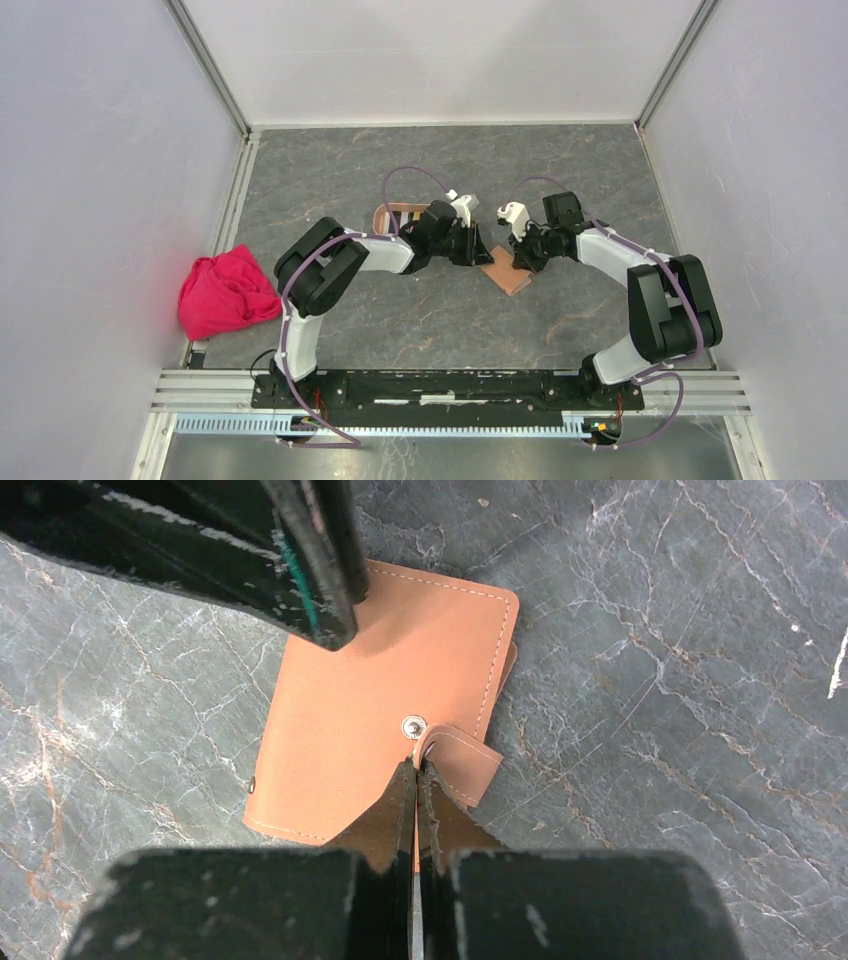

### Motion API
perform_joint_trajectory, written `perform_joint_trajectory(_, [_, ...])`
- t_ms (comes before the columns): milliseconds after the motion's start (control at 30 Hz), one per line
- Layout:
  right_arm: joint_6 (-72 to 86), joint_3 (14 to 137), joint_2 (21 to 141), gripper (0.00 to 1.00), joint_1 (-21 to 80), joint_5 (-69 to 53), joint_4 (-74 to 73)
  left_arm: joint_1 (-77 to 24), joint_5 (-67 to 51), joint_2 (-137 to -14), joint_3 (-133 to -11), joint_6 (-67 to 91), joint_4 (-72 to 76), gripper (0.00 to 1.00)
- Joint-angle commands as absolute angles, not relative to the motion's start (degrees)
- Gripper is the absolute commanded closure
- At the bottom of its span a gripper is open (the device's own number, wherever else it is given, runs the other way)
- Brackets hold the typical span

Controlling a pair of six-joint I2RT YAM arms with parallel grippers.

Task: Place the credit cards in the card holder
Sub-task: Close the card holder at the center of the board.

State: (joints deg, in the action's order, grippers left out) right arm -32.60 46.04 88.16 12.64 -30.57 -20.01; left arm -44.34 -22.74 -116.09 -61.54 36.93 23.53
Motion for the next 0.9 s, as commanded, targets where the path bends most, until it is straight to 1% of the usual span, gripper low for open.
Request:
perform_joint_trajectory(0, [-33.2,45.1,86.8,1.0,14.8,-25.8,-18.1,-44.1,-17.5,-116.4,-65.9,30.6,18.0,0.71])
perform_joint_trajectory(267, [-34.1,44.6,86.3,1.0,17.2,-21.8,-17.6,-45.1,-19.1,-119.5,-67.9,29.2,15.5,0.75])
perform_joint_trajectory(867, [-36.2,45.0,85.3,1.0,22.2,-16.3,-17.3,-46.7,-21.0,-120.8,-68.4,27.9,14.9,0.78])
